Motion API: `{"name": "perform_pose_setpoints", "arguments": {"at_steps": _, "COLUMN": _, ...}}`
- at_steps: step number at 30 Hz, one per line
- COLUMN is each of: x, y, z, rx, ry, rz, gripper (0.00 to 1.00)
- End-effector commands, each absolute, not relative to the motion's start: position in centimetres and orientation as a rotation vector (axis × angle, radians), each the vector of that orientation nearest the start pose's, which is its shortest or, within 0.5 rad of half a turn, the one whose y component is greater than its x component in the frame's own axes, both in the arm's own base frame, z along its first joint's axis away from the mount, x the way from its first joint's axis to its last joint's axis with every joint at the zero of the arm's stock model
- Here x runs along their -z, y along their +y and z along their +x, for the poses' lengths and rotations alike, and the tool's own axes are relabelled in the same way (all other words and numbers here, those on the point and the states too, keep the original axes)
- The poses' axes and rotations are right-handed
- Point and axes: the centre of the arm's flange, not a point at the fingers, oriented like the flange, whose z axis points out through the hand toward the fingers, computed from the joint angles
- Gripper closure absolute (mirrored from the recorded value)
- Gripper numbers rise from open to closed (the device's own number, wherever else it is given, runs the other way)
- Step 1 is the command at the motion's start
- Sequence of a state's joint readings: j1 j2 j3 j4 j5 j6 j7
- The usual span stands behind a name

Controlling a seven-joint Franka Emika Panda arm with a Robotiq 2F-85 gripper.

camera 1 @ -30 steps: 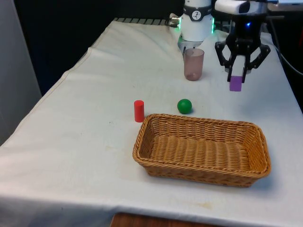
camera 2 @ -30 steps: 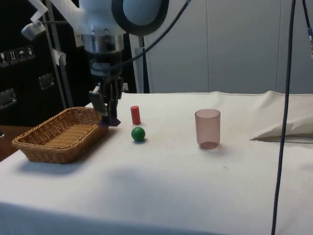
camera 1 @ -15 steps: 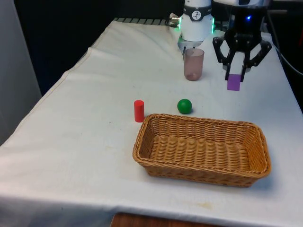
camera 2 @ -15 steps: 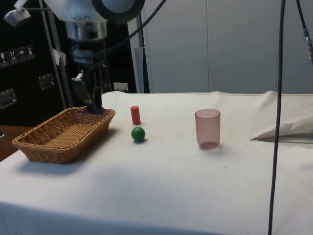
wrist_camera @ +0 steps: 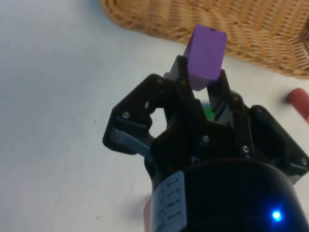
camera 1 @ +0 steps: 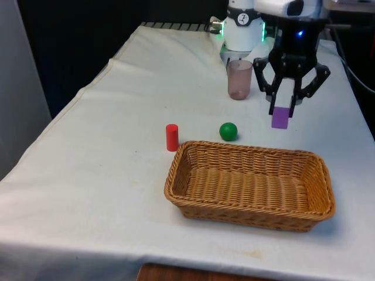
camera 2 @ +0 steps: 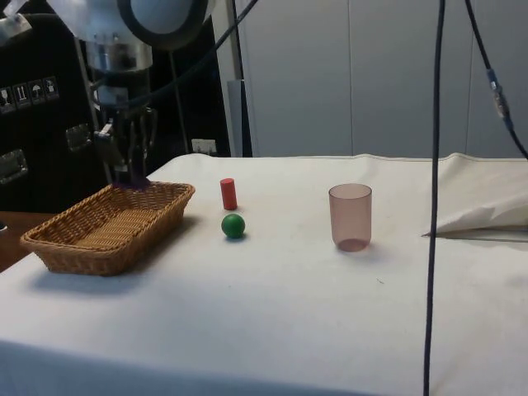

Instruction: Pick up the triangular block and place it into the basket.

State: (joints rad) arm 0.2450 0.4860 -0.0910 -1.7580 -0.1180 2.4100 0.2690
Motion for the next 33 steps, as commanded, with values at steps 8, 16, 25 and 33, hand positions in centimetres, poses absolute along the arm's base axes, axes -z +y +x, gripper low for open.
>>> {"name": "perform_pose_setpoints", "arguments": {"at_steps": 8, "x": -29.5, "y": 9.7, "z": 69.2, "rx": 0.328, "ry": 0.035, "rz": -3.218, "gripper": 0.67}}
{"name": "perform_pose_setpoints", "arguments": {"at_steps": 16, "x": -26.9, "y": 7.8, "z": 71.7, "rx": 0.376, "ry": 0.046, "rz": -3.229, "gripper": 0.67}}
{"name": "perform_pose_setpoints", "arguments": {"at_steps": 25, "x": -23.8, "y": 6.1, "z": 73.7, "rx": 0.419, "ry": 0.056, "rz": -3.241, "gripper": 0.67}}
{"name": "perform_pose_setpoints", "arguments": {"at_steps": 33, "x": -20.8, "y": 5.6, "z": 73.6, "rx": 0.41, "ry": 0.066, "rz": -3.241, "gripper": 0.67}}
